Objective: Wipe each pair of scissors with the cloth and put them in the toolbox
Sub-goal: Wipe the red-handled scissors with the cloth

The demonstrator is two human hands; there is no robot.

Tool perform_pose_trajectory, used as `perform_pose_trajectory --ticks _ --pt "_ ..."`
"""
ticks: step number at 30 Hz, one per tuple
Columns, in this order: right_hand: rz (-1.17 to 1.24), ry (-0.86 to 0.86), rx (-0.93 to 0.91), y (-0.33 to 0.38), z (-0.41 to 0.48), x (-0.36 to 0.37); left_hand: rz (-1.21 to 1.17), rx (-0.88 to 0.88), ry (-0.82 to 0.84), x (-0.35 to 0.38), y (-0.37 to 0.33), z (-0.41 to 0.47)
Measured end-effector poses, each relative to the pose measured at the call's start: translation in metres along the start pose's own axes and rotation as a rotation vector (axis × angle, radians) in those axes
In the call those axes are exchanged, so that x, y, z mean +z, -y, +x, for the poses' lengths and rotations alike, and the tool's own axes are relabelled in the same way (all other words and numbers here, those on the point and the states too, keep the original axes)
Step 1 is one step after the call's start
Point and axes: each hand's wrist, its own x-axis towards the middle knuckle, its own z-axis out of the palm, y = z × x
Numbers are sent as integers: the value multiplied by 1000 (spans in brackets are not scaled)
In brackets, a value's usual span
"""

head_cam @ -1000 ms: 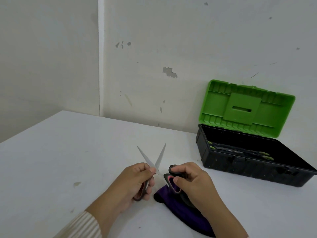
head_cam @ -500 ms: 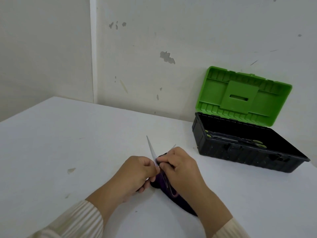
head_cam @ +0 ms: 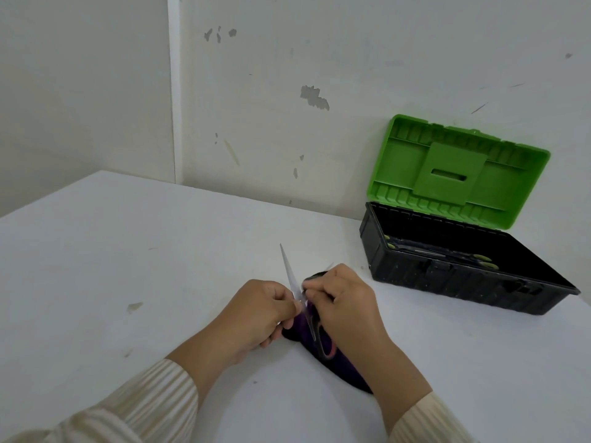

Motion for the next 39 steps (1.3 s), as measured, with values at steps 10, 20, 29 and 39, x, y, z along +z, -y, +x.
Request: perform_pose_trajectory --ticks 10,20,29,39 --pt "-22 -181 145 -15 10 -10 25 -15 48 -3 -3 -1" --pt "58 35 61 0 -6 -13 -26 -28 46 -5 -2 0" --pt "-30 52 0 2 -2 -7 18 11 22 -2 0 1" --pt "-44 18 -3 3 -4 -3 44 -8 24 -3 1 2"
